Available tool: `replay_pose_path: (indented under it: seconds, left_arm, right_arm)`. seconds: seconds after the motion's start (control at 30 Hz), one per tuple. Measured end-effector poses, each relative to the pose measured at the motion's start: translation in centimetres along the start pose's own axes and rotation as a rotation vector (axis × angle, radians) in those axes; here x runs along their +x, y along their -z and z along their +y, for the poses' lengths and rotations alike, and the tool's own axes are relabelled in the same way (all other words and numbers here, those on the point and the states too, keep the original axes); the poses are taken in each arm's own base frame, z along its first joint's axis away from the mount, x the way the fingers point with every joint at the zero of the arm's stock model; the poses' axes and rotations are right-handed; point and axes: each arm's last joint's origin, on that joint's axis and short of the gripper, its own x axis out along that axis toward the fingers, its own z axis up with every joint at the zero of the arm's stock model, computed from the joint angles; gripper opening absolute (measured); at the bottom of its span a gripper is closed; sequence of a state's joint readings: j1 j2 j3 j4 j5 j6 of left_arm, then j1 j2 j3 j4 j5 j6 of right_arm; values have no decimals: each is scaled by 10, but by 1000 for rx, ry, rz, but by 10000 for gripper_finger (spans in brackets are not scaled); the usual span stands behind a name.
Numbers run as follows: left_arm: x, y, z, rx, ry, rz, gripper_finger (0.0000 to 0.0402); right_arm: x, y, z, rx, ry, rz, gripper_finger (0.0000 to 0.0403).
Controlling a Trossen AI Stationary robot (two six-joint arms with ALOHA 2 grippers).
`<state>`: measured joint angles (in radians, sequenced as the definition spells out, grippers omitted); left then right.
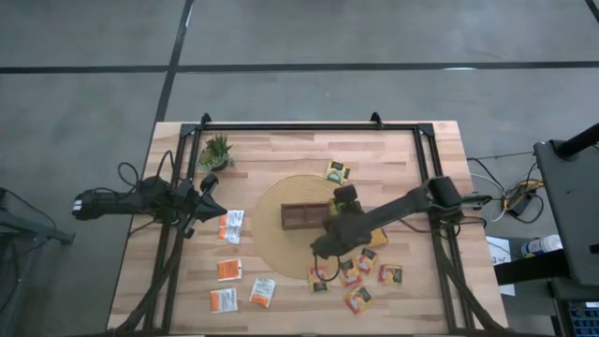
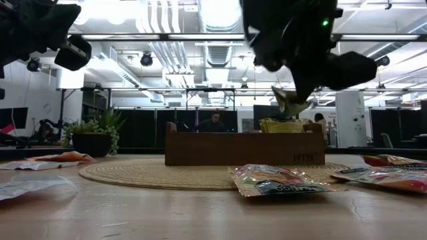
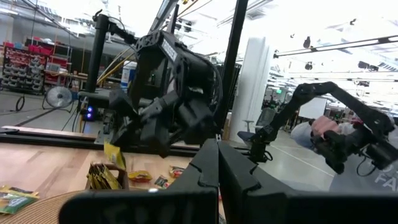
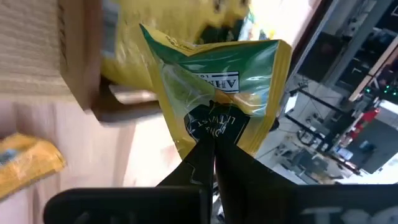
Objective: Pick & Place Tea
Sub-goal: Put the right yellow tea bag into the right of the wooden organizer
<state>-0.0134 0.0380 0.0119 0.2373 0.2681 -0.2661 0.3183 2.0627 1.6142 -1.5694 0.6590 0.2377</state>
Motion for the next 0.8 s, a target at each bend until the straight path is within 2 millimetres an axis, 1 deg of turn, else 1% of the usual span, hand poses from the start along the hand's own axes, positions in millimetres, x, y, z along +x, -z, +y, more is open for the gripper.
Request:
replay_pose_path:
  seconds: [0.13,0.27,0.43,0.63,0.8]
  left_arm:
    - [0,0,0,0,0,0,0]
    - [0,0,0,0,0,0,0]
    - [0,0,0,0,0,0,0]
    - [0,0,0,1,0,0,0]
    - [0,0,0,0,0,0,0]
  right_arm:
    - [5,-10,7,-41,5,17,8]
    - [10,-16,13,-116,8,36,8]
    - [12,-16,14,-201,7,45,8]
    - [7,-12,10,-194,5,29,8]
    - [8,-12,10,-229,4,30,8]
